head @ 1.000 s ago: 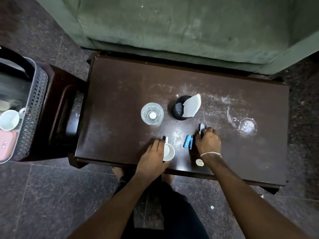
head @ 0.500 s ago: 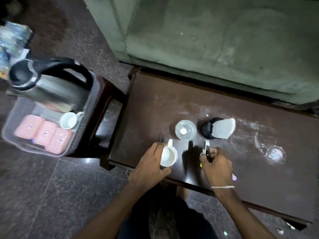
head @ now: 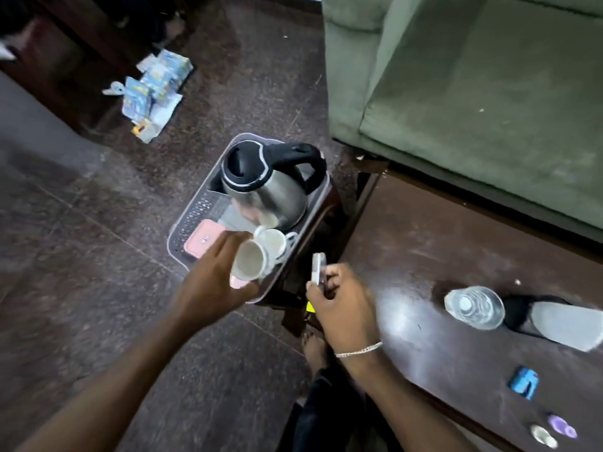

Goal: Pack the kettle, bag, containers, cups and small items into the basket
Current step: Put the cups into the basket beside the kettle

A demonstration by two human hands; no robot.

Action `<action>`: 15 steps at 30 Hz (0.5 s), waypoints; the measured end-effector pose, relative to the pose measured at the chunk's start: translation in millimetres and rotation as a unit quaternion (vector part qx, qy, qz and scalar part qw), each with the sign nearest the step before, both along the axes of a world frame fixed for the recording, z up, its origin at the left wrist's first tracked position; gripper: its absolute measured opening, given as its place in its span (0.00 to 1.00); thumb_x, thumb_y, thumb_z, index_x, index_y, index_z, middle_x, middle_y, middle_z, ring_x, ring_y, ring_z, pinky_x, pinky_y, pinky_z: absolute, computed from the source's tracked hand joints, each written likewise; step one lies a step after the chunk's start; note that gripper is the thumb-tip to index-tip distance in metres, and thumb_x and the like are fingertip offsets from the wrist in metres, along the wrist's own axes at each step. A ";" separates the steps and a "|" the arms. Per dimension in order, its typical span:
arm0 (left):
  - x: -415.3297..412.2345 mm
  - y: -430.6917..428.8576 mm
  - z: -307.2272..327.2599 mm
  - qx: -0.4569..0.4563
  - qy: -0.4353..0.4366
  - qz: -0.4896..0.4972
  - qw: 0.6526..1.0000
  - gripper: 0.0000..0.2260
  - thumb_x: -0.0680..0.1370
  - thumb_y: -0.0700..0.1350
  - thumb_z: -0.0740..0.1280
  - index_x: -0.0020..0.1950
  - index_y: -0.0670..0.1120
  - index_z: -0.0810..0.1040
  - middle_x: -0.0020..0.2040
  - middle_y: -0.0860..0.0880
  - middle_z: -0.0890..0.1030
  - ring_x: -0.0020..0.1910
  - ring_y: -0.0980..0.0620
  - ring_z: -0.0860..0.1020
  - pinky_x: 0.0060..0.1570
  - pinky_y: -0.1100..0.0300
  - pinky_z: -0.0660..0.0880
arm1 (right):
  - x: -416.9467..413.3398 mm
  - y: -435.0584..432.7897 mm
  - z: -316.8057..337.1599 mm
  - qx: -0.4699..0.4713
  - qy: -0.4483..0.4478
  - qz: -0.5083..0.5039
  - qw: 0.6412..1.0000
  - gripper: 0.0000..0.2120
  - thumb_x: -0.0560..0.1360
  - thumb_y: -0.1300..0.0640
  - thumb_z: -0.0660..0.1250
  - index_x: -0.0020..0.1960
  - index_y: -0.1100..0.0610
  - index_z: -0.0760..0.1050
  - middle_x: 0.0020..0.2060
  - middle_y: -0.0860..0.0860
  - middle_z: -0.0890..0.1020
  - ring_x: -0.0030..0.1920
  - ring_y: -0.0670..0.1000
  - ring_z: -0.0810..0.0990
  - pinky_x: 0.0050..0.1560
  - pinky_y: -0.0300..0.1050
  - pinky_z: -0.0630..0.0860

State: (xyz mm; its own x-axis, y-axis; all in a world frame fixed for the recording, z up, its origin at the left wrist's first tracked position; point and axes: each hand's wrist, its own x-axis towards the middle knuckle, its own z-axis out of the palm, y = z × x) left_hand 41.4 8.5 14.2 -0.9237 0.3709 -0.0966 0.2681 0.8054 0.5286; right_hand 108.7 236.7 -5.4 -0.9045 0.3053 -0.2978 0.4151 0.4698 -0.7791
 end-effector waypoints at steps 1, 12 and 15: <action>-9.8 -16.3 0.9 -0.014 0.003 0.005 1.000 0.33 0.67 0.53 0.73 0.69 0.41 0.72 0.65 0.43 0.77 0.63 0.46 0.76 0.65 0.66 0.67 | -7.7 -15.7 1.5 -0.005 0.003 0.014 1.000 0.11 0.69 0.49 0.73 0.49 0.50 0.76 0.36 0.46 0.80 0.38 0.51 0.80 0.39 0.49 0.76; -101.3 -99.9 -32.6 -0.084 -0.049 0.010 0.995 0.35 0.67 0.43 0.81 0.72 0.44 0.73 0.65 0.44 0.77 0.58 0.42 0.80 0.50 0.58 0.71 | -56.6 -139.2 -26.0 0.128 -0.017 0.179 0.975 0.21 0.75 0.51 0.65 0.65 0.58 0.68 0.50 0.58 0.80 0.48 0.63 0.82 0.41 0.53 0.76; -121.5 -100.2 -46.8 -0.079 -0.064 0.001 0.995 0.35 0.66 0.39 0.81 0.71 0.40 0.73 0.65 0.41 0.77 0.60 0.39 0.80 0.54 0.57 0.72 | -58.5 -147.1 -34.1 0.166 -0.036 0.199 0.965 0.20 0.75 0.52 0.65 0.64 0.58 0.70 0.51 0.58 0.79 0.49 0.61 0.83 0.41 0.52 0.78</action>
State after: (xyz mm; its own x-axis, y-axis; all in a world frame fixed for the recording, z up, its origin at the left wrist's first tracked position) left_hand -80.1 -91.7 -32.6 -0.9007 0.3402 -0.2702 0.2057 0.8818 0.4245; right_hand 50.3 89.7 -39.5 -0.9503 0.0272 -0.3102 0.1980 0.8215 -0.5347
